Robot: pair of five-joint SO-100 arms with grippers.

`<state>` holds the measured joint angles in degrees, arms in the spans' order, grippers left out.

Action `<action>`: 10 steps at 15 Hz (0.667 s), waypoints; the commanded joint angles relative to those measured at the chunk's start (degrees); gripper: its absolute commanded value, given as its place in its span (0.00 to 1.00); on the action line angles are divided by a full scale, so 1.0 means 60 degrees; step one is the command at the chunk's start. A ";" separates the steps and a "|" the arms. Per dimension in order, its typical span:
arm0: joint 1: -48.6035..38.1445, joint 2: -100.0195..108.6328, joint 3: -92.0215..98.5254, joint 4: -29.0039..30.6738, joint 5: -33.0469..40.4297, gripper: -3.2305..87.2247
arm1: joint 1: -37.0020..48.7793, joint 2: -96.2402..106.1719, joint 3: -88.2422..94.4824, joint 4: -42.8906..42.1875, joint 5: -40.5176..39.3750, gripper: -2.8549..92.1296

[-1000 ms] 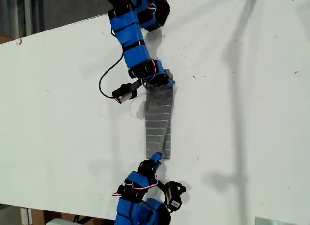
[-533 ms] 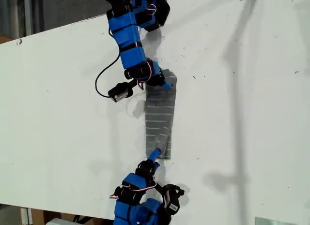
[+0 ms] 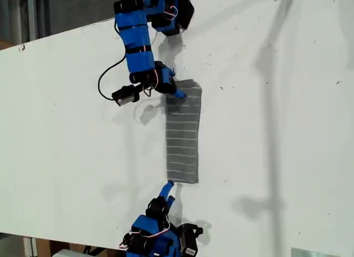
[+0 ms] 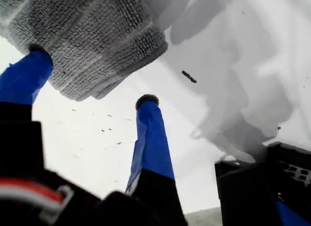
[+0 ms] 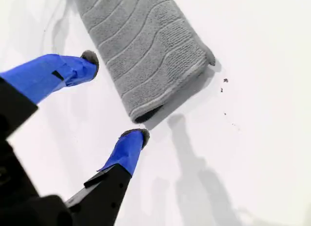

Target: Grasp corners of a square towel and fold twice.

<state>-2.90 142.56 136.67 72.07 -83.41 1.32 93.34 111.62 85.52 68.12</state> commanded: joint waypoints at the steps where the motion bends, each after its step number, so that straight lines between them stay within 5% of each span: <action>1: -0.0205 0.0806 0.0879 -0.0483 -0.0234 0.33 | 0.0088 0.0820 0.0850 -0.0776 0.0000 0.42; 5: 0.0337 0.4204 0.3472 -0.0703 -0.1216 0.33 | -0.0542 0.1919 0.3750 -0.3208 0.0776 0.44; 8: 0.0396 0.8877 0.5068 0.1392 -0.1772 0.35 | -0.1348 0.4614 0.5317 -0.4453 0.1553 0.44; 10: 0.0322 0.9360 0.5420 0.1802 -0.1919 0.35 | -0.1362 0.4922 0.5684 -0.5024 0.1846 0.43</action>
<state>-1.32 196.26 168.66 81.12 -93.87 -6.68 120.15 145.55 57.66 78.22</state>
